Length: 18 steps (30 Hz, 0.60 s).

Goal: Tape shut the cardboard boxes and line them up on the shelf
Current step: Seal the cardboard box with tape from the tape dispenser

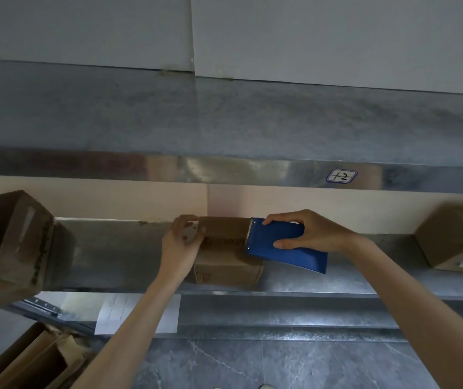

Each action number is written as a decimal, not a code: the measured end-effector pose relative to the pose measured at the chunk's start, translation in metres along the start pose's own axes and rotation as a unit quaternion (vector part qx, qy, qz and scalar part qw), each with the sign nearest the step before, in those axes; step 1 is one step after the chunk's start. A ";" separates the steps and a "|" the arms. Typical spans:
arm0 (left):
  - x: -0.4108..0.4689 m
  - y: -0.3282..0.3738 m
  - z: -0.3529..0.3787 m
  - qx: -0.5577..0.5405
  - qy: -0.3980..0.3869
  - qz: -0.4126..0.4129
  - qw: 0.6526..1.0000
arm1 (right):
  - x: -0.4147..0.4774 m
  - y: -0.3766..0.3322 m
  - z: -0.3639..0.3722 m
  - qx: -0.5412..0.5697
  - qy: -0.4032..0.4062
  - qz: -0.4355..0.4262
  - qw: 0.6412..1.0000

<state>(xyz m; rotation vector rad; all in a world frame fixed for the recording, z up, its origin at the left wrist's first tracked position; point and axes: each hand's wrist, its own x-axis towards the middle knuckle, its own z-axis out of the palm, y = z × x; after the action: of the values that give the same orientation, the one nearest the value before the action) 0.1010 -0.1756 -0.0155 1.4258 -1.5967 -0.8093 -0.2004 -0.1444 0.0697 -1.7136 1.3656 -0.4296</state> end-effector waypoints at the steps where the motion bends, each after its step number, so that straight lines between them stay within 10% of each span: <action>1: -0.004 0.006 0.005 0.021 -0.038 0.021 0.999 | 0.000 0.000 -0.001 -0.009 -0.008 -0.003 1.000; 4: -0.012 0.012 0.022 0.130 -0.118 0.070 0.982 | 0.001 -0.001 -0.005 -0.029 -0.038 -0.009 0.999; 18: -0.019 0.002 0.041 0.304 -0.028 0.171 0.937 | 0.013 0.014 -0.023 -0.034 -0.130 -0.053 0.989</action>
<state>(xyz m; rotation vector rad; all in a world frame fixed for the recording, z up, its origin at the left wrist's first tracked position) 0.0639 -0.1594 -0.0349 1.4665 -2.1809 -0.1450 -0.2212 -0.1661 0.0684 -1.8327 1.1150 -0.2101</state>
